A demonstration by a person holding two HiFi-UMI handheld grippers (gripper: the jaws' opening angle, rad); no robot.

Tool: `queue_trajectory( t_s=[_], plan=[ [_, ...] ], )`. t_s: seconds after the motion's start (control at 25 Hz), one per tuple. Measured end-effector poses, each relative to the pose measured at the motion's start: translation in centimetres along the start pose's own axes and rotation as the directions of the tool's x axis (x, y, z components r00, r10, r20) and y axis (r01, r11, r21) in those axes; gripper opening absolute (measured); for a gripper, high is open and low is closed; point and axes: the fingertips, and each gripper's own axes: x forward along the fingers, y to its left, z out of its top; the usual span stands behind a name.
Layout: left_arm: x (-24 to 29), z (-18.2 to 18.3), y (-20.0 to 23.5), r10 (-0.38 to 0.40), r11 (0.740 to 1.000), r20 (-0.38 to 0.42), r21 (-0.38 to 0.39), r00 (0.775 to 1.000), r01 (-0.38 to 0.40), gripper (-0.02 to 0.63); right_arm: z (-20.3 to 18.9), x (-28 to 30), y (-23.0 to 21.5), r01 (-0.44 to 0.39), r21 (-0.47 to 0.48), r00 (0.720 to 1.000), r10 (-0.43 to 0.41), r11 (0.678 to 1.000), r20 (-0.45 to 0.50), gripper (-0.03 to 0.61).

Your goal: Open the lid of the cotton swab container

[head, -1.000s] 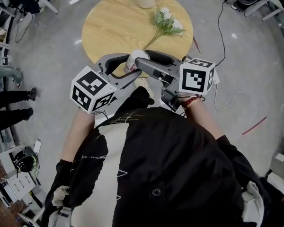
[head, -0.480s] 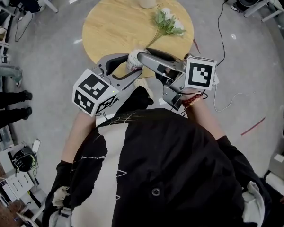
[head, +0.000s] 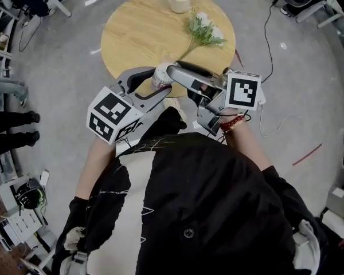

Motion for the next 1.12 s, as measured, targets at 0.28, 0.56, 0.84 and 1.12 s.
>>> queue_trajectory(
  t_s=[0.28, 0.56, 0.84, 1.12],
  plan=[
    [-0.1, 0.3, 0.2, 0.002, 1.000, 0.026, -0.002, 1.000, -0.002, 0.232, 0.6, -0.1, -0.3, 0.026, -0.057, 1.000, -0.025, 0.998, 0.019, 0.250],
    [-0.3, 0.0, 0.7, 0.005, 1.000, 0.032, -0.014, 0.999, -0.004, 0.232, 1.0, 0.3, -0.5, 0.023, -0.063, 0.999, -0.021, 0.998, 0.032, 0.258],
    [-0.6, -0.4, 1.1, 0.012, 1.000, 0.034, -0.023, 0.999, -0.011, 0.232, 1.3, 0.5, -0.8, 0.047, -0.072, 0.998, -0.044, 0.996, 0.039, 0.256],
    [-0.8, -0.5, 1.8, 0.015, 0.999, 0.038, -0.035, 0.999, -0.014, 0.232, 2.2, 0.7, -1.1, 0.064, -0.076, 0.996, -0.059, 0.995, 0.062, 0.252]
  ],
)
